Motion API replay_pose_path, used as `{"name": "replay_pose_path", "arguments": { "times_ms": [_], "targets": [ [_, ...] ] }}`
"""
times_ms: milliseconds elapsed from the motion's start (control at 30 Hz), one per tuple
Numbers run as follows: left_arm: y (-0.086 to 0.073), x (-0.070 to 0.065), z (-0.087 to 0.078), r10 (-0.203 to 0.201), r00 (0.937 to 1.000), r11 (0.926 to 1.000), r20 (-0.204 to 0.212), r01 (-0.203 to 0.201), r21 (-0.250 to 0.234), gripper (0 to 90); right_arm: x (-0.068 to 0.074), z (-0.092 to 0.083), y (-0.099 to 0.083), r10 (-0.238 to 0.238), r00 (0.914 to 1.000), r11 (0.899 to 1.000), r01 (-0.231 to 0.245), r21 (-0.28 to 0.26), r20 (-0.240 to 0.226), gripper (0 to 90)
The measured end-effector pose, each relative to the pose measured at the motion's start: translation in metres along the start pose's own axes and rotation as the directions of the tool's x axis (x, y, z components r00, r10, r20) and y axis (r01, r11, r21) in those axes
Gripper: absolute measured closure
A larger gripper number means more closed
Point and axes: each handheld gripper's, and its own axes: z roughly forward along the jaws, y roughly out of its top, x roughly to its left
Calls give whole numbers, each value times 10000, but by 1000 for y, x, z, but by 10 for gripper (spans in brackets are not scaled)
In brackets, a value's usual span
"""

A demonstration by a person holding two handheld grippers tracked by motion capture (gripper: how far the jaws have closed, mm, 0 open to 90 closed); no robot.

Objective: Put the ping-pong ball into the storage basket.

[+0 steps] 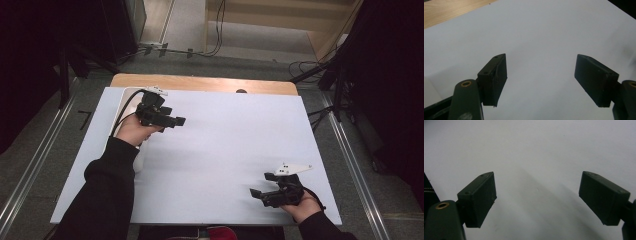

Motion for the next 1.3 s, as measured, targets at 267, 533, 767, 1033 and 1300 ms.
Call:
{"name": "replay_pose_path", "arguments": {
  "times_ms": [267, 533, 767, 1033, 1300],
  "targets": [
    [-3, -11, 2, -16, 9997, 9999, 250, 18, -112, 265, 0, -1, 0, 6, 10000, 10000, -6, 22, -23, 130],
    [-9, -19, 3, 230, 9993, 9997, 289, -227, -102, 265, 0, 0, 0, -3, 10000, 10000, 3, 1, -5, 130],
    [-15, -28, 2, 591, 9978, 9979, 285, -583, -291, 265, 0, 0, 0, -8, 10000, 10000, 8, -3, -11, 131],
    [-18, -33, -1, 618, 9973, 9970, 385, -599, -494, 265, 0, 0, 0, 30, 10000, 10000, -30, 3, -9, 131],
    [-25, -38, -2, 596, 9972, 9968, 441, -571, -565, 264, 0, 0, 0, -17, 10000, 10000, 17, 21, -25, 131]
  ]
}}
